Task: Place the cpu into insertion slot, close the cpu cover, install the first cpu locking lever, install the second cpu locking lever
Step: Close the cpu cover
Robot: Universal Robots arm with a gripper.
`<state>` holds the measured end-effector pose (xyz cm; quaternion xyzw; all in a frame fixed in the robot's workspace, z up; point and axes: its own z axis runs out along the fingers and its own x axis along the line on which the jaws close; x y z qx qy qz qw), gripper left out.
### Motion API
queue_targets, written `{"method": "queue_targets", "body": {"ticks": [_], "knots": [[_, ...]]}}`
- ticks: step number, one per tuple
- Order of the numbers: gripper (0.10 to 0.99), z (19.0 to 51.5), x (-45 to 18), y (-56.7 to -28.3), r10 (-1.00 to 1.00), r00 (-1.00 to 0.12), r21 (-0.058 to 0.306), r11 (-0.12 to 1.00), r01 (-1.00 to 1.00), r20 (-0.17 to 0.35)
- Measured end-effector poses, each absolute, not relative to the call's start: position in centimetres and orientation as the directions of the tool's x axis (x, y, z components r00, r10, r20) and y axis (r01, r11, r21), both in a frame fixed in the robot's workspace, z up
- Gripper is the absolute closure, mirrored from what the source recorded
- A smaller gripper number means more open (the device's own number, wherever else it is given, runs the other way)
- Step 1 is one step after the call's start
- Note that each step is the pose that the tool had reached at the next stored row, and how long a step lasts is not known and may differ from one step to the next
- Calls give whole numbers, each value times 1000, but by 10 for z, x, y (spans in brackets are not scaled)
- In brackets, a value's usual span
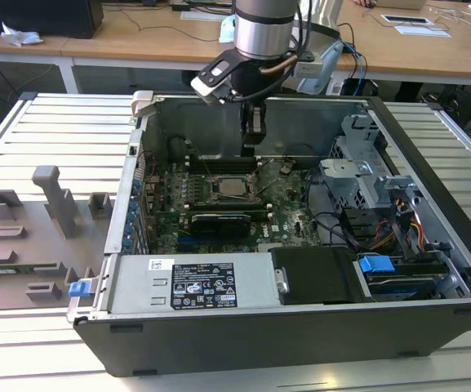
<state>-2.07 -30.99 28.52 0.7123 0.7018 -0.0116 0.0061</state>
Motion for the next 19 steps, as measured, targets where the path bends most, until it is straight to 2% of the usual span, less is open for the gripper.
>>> {"method": "queue_targets", "body": {"ticks": [19], "knots": [[980,285,25,-310,1000,15,-8,-15,1000,-26]]}}
